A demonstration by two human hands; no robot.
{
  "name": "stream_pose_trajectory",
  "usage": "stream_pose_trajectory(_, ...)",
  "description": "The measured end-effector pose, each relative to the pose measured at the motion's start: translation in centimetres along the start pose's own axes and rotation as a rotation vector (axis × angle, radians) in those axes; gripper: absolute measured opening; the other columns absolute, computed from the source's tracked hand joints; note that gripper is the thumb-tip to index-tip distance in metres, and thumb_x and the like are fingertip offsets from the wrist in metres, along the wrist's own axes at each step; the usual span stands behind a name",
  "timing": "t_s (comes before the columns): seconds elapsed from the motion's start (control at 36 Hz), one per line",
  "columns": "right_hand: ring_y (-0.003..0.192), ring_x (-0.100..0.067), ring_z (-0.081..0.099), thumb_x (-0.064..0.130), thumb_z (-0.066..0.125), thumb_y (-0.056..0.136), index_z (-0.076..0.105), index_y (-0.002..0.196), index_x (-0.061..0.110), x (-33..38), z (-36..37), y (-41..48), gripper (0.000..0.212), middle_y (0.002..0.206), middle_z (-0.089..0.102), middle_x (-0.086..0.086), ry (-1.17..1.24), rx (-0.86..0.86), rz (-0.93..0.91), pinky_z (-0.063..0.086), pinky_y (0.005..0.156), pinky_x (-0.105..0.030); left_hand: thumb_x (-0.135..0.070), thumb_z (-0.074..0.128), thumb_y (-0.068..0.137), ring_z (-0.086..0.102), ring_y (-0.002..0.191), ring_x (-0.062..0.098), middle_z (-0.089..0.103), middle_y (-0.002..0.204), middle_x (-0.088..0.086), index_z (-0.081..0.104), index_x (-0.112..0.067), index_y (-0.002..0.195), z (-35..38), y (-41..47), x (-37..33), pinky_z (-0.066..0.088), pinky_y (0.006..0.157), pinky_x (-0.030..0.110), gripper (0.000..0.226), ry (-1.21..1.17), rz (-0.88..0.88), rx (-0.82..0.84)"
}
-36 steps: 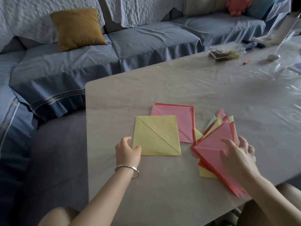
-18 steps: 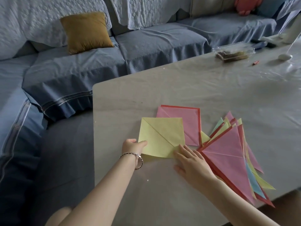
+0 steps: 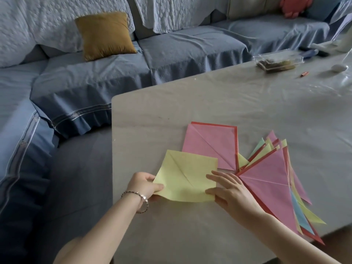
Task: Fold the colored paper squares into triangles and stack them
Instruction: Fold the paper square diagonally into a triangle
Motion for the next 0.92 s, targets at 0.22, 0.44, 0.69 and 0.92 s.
stream_pose_trajectory(0.22,0.102,-0.007,0.06,0.044,0.048,0.079,0.074,0.08,0.035,1.9,1.6,-1.2,0.027,0.105,0.067,0.014,0.051,0.104,-0.173,0.049,0.086,-0.025,-0.019,0.074,0.069,0.064,0.083,0.018,0.065,0.092,0.001,0.059,-0.017,0.105,-0.1,0.9,0.0,0.05,0.074,0.026,0.039,0.239,0.065,-0.05)
stream_pose_trajectory(0.44,0.103,-0.002,0.054,0.045,0.042,0.089,0.071,0.087,0.032,1.9,1.1,-1.4,0.032,0.106,0.065,0.013,0.139,0.084,-0.137,0.048,0.085,-0.021,-0.013,0.07,0.077,0.055,0.073,0.013,0.059,0.074,-0.006,0.068,-0.008,0.095,0.3,1.4,-3.2,0.039,0.057,0.015,0.019,0.096,0.202,-0.206)
stream_pose_trajectory(0.69,0.137,0.007,0.018,0.057,0.053,0.074,0.069,0.078,0.038,0.1,-2.8,1.9,0.025,0.137,0.038,0.024,0.574,-0.073,0.233,0.02,0.107,-0.017,-0.01,0.061,0.085,0.058,0.071,0.006,0.06,0.07,-0.017,0.058,-0.023,0.072,-0.4,-3.0,-6.5,0.039,0.06,0.005,0.019,0.108,0.55,-0.285)
stream_pose_trajectory(0.92,0.116,0.022,0.039,0.025,0.072,0.072,0.07,0.069,0.03,-0.2,-6.0,4.7,0.006,0.115,0.055,0.028,0.839,-0.092,0.366,0.029,0.088,0.004,-0.005,0.059,0.086,0.057,0.068,-0.001,0.064,0.072,-0.01,0.06,-0.025,0.073,-0.7,-6.4,-7.5,0.04,0.062,0.006,0.025,-0.004,0.662,-0.145)
Point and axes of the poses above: each hand's wrist, its own y-axis towards the middle knuckle, its own z-axis out of the palm, x = y × z, the point moved 9 cm from there along y, towards the middle knuckle
